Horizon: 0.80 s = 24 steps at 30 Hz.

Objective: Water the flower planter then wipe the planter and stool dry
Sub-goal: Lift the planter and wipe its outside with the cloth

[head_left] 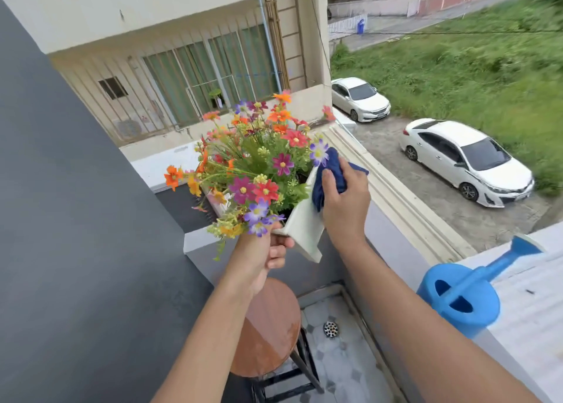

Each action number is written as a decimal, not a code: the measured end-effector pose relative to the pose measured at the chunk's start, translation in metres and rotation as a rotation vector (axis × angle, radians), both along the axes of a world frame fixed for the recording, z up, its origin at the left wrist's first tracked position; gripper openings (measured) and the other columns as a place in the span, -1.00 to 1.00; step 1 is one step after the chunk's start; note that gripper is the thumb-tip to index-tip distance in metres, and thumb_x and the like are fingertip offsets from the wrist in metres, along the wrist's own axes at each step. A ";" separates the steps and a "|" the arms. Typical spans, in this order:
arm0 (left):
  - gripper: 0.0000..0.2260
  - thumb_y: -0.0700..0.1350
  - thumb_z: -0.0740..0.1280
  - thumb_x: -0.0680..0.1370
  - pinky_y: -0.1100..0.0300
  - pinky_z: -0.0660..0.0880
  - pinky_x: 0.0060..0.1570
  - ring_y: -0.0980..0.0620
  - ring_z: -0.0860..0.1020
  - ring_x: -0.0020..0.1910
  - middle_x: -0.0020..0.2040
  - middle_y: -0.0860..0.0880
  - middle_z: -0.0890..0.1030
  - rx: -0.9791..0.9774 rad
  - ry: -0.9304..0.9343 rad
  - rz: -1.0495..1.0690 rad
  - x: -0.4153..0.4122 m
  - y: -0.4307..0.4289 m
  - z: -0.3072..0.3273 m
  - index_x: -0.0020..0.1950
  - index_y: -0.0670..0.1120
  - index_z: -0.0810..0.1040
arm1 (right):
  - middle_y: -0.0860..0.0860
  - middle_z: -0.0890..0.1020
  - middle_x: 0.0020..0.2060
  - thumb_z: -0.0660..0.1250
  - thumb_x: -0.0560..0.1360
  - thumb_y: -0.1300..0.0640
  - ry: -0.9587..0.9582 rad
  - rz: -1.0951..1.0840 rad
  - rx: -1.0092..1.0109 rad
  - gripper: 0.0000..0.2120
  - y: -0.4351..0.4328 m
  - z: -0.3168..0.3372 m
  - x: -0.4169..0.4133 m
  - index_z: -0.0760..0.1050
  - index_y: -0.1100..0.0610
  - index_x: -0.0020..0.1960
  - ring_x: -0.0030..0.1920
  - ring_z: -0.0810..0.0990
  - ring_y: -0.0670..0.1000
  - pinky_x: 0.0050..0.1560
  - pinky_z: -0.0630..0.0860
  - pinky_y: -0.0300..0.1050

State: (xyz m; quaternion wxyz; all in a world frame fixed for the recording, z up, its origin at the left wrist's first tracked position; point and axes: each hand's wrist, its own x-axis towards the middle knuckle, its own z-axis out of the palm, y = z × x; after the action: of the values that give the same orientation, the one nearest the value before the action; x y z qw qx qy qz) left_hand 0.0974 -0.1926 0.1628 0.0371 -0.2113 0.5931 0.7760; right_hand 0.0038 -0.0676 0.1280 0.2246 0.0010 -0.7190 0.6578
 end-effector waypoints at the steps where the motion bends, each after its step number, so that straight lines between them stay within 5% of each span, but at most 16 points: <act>1: -0.78 -0.22 0.03 0.62 0.36 0.10 -0.69 0.17 0.22 -0.67 -0.50 -0.07 0.48 0.003 0.002 -0.001 0.000 0.001 -0.002 -0.20 -0.08 0.31 | 0.19 0.54 0.12 0.33 0.61 0.15 -0.011 -0.010 0.008 -0.60 0.001 0.002 -0.008 0.49 0.22 0.43 0.12 0.54 0.08 0.07 0.31 -0.38; 4: -0.78 -0.22 0.02 0.61 0.34 0.09 -0.68 0.16 0.22 -0.65 -0.49 -0.08 0.48 -0.020 0.013 0.025 -0.003 0.000 -0.003 -0.22 -0.08 0.29 | 0.18 0.53 0.06 0.32 0.62 0.19 0.012 0.014 0.015 -0.62 -0.005 -0.005 0.005 0.49 0.25 0.41 0.06 0.53 0.02 0.00 0.27 -0.56; 8: -0.80 -0.22 0.05 0.59 0.34 0.07 -0.67 0.16 0.20 -0.66 -0.51 -0.08 0.48 0.018 0.039 0.094 -0.013 -0.013 -0.002 -0.23 -0.07 0.29 | 0.12 0.52 -0.05 0.34 0.58 0.21 0.194 0.167 0.109 -0.57 -0.024 -0.038 0.065 0.46 0.24 0.44 -0.03 0.46 -0.22 0.08 0.33 -0.49; 13: -0.76 -0.25 0.03 0.60 0.34 0.06 -0.64 0.16 0.21 -0.68 -0.53 -0.10 0.49 0.020 0.042 0.134 -0.012 -0.022 -0.001 -0.26 -0.10 0.30 | 0.07 0.51 -0.03 0.33 0.61 0.21 0.001 0.194 0.079 -0.60 -0.022 -0.079 0.087 0.43 0.04 0.42 0.02 0.47 -0.40 0.04 0.32 -0.54; 16: -0.76 -0.27 0.02 0.60 0.35 0.09 -0.67 0.15 0.23 -0.68 -0.54 -0.10 0.50 0.021 0.055 0.133 -0.011 -0.020 -0.002 -0.25 -0.11 0.31 | 0.00 0.49 -0.05 0.34 0.61 0.24 -0.067 0.180 0.027 -0.61 -0.023 -0.070 0.081 0.48 0.13 0.43 0.00 0.46 -0.41 0.02 0.30 -0.56; 24: -0.77 -0.21 0.03 0.62 0.35 0.13 -0.69 0.15 0.23 -0.66 -0.50 -0.10 0.49 0.068 0.067 0.101 -0.008 -0.011 -0.005 -0.22 -0.08 0.29 | 0.07 0.44 -0.01 0.31 0.61 0.21 0.115 0.035 0.051 -0.57 -0.028 -0.011 0.034 0.43 0.24 0.46 -0.02 0.43 -0.44 0.04 0.27 -0.60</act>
State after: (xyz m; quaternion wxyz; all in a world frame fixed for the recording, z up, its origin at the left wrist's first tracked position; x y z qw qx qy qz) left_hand 0.0892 -0.2037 0.1582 -0.0148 -0.2137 0.5559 0.8031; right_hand 0.0381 -0.0957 0.1170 0.2540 0.0573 -0.7212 0.6420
